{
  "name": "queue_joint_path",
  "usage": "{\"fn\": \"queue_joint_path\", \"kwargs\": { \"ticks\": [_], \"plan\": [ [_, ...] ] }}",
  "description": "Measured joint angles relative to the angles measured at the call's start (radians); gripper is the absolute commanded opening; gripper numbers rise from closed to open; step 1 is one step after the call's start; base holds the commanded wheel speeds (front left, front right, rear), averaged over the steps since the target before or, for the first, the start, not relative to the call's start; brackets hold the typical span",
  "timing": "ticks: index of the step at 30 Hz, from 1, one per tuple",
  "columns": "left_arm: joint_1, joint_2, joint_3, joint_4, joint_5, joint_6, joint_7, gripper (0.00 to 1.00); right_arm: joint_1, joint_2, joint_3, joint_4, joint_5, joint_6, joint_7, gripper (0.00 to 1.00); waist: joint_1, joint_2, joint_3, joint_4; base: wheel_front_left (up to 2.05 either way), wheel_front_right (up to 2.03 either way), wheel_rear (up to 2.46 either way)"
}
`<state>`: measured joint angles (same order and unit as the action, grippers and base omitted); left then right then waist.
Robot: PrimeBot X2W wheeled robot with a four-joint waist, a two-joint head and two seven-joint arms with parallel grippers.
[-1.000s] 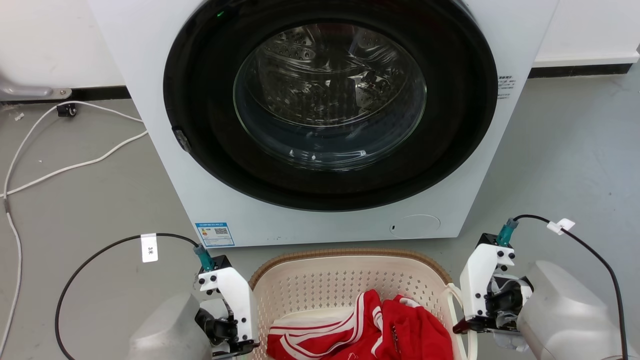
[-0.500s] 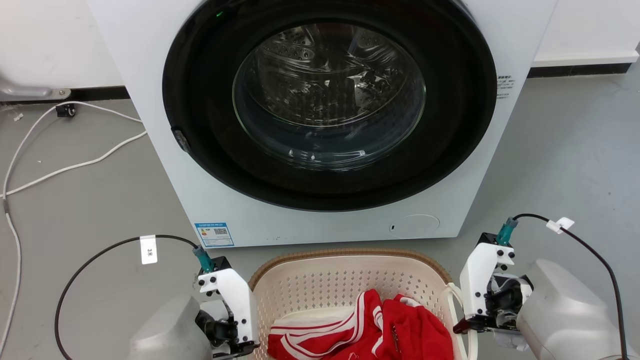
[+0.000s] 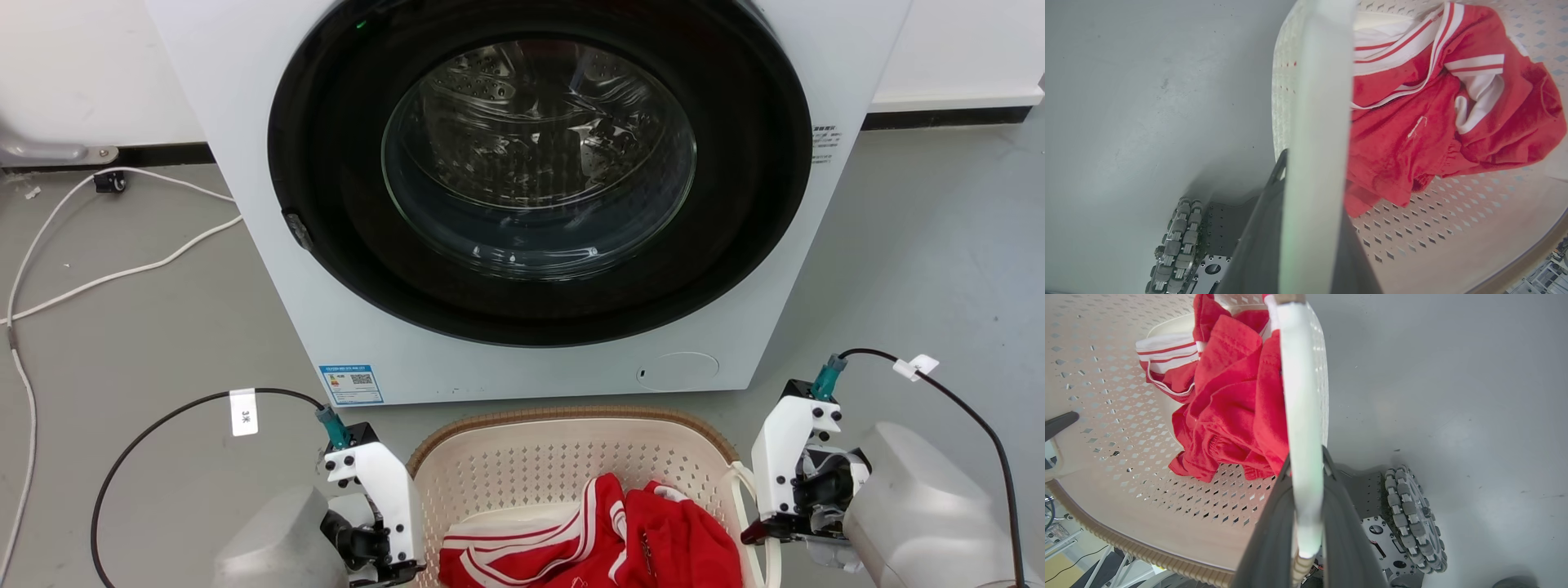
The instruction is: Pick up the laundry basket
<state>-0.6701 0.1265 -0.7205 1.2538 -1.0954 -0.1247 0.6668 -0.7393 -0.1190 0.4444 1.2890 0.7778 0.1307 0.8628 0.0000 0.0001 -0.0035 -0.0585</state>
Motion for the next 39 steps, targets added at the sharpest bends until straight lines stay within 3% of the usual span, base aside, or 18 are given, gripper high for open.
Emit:
{"fn": "queue_joint_path", "kwargs": {
  "ticks": [39],
  "plan": [
    [0.006,-0.002,-0.030,0.006,-0.027,0.000,-0.038,0.00,0.007,0.018,-0.116,0.000,-0.110,0.000,0.008,0.00,0.0000,0.0000,-0.001,0.002,0.00,0.00,0.00]
  ]
}}
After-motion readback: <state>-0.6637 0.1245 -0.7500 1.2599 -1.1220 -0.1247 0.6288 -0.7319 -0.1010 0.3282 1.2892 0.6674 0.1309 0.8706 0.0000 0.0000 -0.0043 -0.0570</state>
